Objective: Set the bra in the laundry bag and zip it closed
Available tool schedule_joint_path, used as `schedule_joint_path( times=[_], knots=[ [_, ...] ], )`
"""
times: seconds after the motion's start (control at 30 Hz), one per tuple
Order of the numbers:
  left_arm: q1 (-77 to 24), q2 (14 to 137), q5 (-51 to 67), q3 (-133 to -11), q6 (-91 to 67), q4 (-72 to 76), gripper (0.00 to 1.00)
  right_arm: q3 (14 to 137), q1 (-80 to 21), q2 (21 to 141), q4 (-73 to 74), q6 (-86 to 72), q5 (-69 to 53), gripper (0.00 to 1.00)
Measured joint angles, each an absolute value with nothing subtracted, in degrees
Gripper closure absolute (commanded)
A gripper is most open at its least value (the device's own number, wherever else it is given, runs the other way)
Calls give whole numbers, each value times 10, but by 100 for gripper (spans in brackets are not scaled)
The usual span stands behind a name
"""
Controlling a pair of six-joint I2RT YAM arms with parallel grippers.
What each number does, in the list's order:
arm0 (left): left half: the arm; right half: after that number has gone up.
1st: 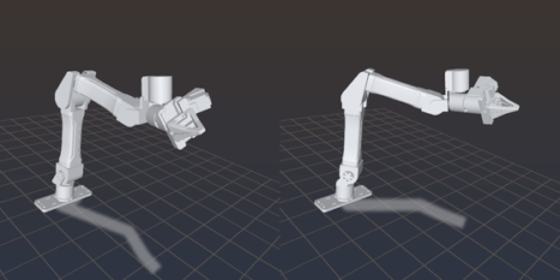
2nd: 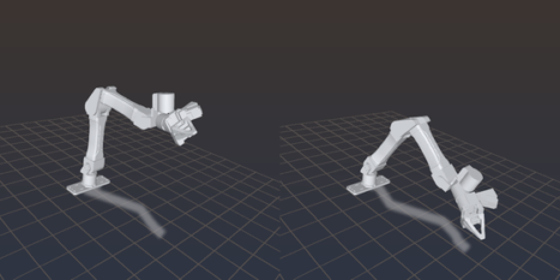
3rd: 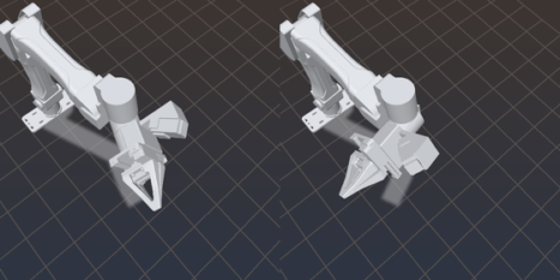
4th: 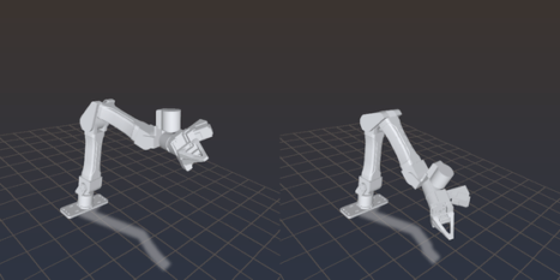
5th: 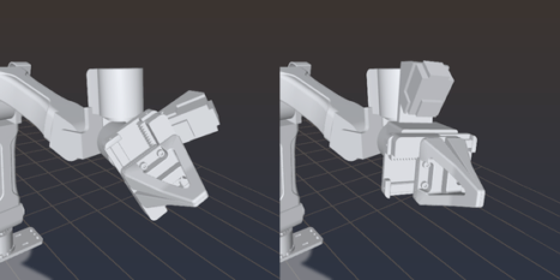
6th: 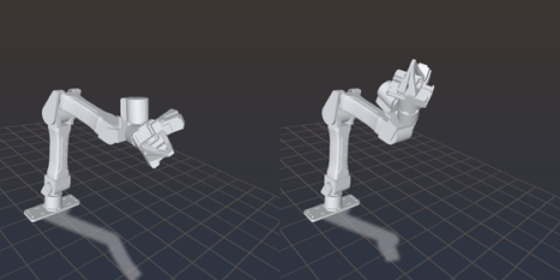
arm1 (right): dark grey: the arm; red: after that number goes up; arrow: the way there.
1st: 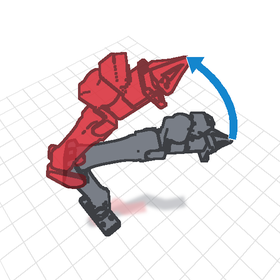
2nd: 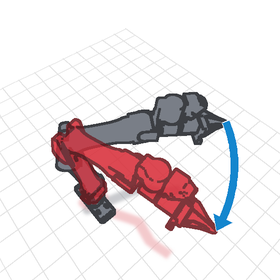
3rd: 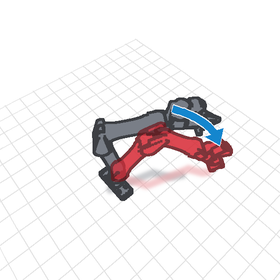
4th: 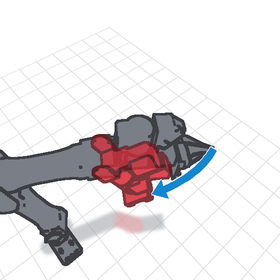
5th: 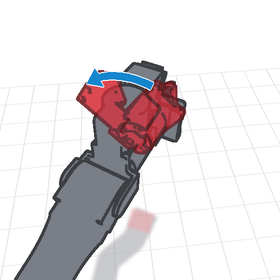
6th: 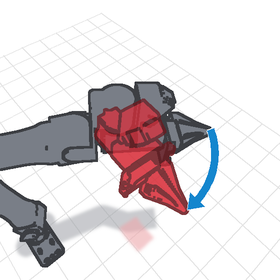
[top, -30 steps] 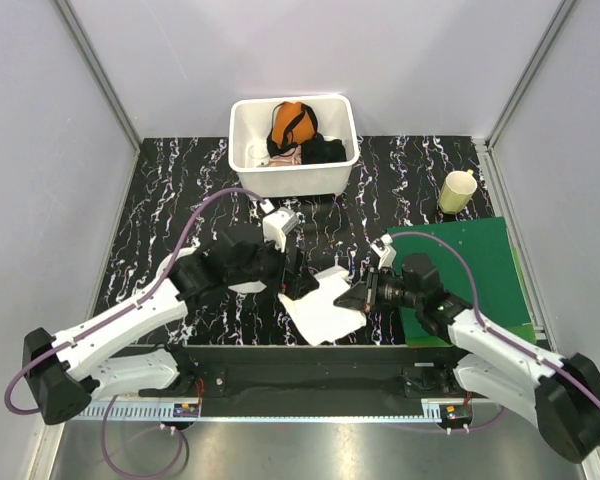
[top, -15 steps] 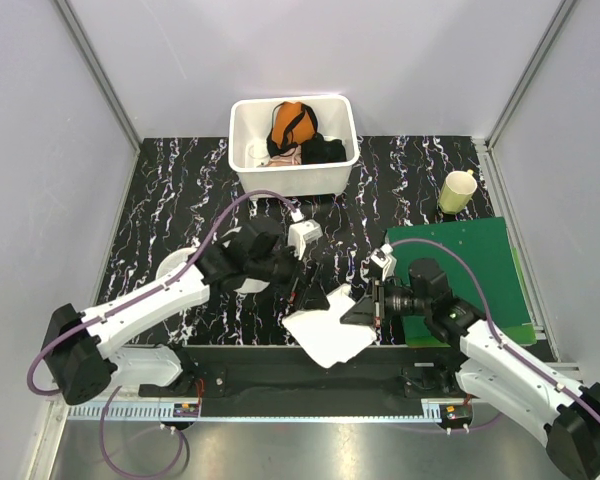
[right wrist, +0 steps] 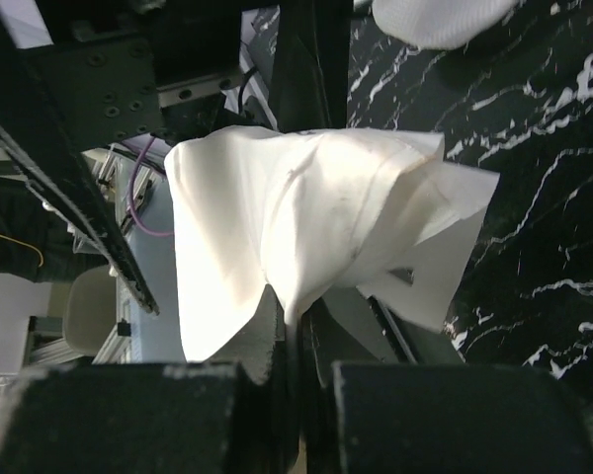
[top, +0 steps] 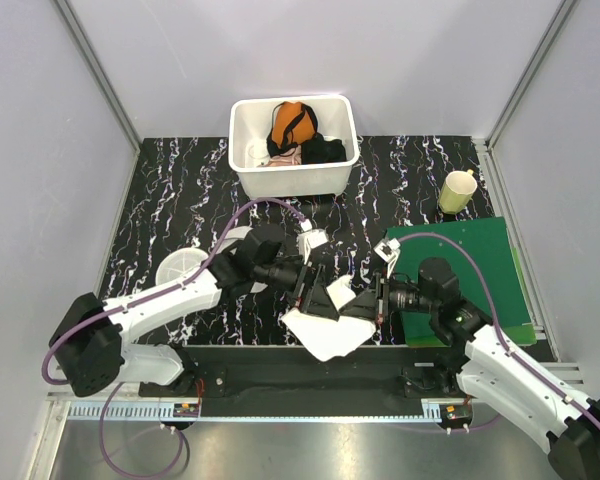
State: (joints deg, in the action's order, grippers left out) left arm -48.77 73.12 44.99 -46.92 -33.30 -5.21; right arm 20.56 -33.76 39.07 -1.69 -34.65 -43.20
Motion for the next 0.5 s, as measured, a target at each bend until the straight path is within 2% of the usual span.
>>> schedule_joint_path(
  times=[0.03, 0.07, 0.23, 0.27, 0.3, 0.33, 0.37, 0.43, 0.47, 0.5],
  knots=[
    [-488, 731, 455, -465, -341, -39, 22, 206, -338, 390, -27, -342, -431, 100],
    [-488, 731, 461, -462, -347, -30, 34, 206, -338, 389, -34, -338, -431, 100],
    [-486, 727, 468, -448, -368, -10, 67, 207, -338, 396, -59, -313, -433, 98],
    [-484, 723, 465, -446, -369, -12, 71, 211, -338, 404, -62, -309, -437, 86],
    [-482, 720, 462, -443, -370, -14, 84, 216, -339, 415, -63, -304, -441, 79],
    [-477, 716, 457, -441, -368, -20, 90, 225, -340, 427, -63, -299, -445, 73],
    [-471, 710, 450, -440, -367, -29, 94, 234, -341, 440, -63, -294, -447, 62],
    [-455, 693, 440, -436, -365, -45, 100, 251, -342, 461, -60, -287, -440, 55],
    [-445, 681, 434, -433, -363, -56, 100, 260, -342, 470, -55, -283, -429, 50],
    [-430, 664, 424, -431, -361, -73, 100, 269, -342, 476, -44, -281, -421, 40]
  ],
)
